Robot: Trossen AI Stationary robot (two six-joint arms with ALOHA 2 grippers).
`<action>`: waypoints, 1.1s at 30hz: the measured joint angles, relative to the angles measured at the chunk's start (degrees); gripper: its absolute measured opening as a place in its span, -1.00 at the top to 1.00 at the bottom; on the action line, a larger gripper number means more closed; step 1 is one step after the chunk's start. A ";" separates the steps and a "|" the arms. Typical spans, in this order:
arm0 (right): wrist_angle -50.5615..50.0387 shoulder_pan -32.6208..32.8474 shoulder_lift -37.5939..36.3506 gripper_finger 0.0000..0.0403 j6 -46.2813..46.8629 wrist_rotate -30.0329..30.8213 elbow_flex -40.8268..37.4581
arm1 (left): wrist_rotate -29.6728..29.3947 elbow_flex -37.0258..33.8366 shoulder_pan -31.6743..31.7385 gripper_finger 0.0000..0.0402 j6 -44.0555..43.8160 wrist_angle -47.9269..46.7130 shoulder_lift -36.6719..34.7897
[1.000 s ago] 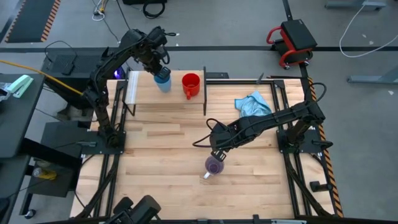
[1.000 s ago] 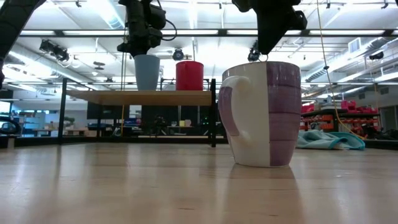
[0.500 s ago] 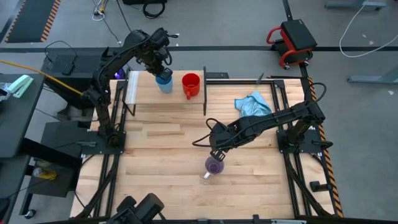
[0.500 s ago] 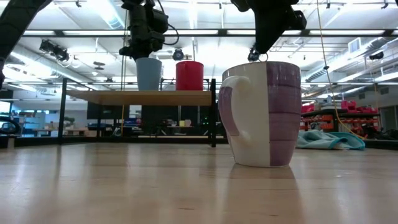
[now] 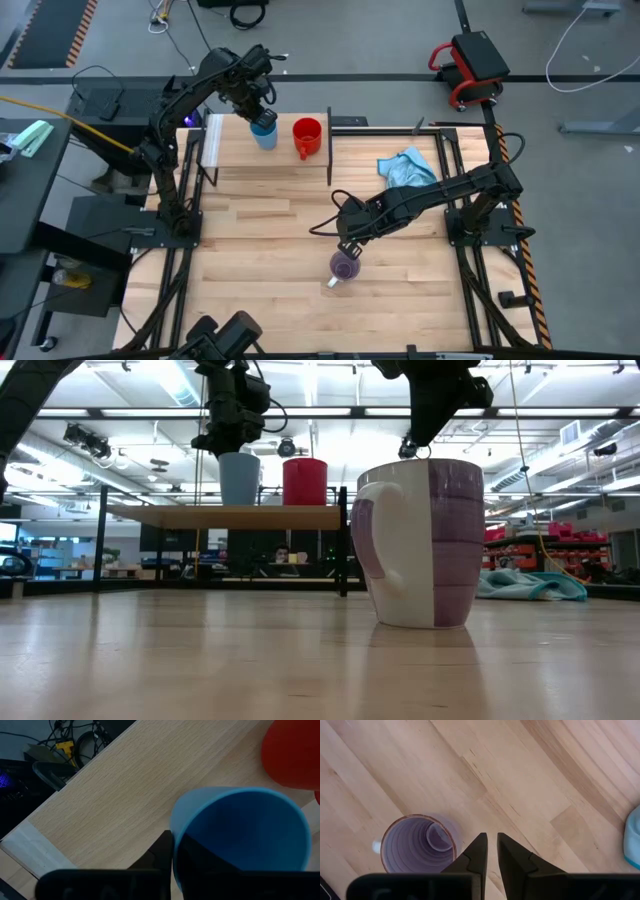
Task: Stack small to large cups/mugs on shelf
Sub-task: Put the blue cup on the shelf, then put the purple cup on the shelf
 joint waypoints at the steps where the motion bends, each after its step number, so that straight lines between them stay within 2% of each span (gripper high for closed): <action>1: 0.00 0.00 0.00 0.75 0.00 0.00 0.00 | 0.00 0.00 0.00 0.86 0.00 -0.01 0.00; 21: -0.02 0.00 0.00 0.75 0.00 0.00 0.00 | 0.02 0.00 0.00 0.46 0.00 0.01 -0.20; 33: -0.04 -0.04 0.00 0.75 0.00 0.00 0.00 | 0.10 0.02 0.61 0.33 -1.06 -0.01 -5.53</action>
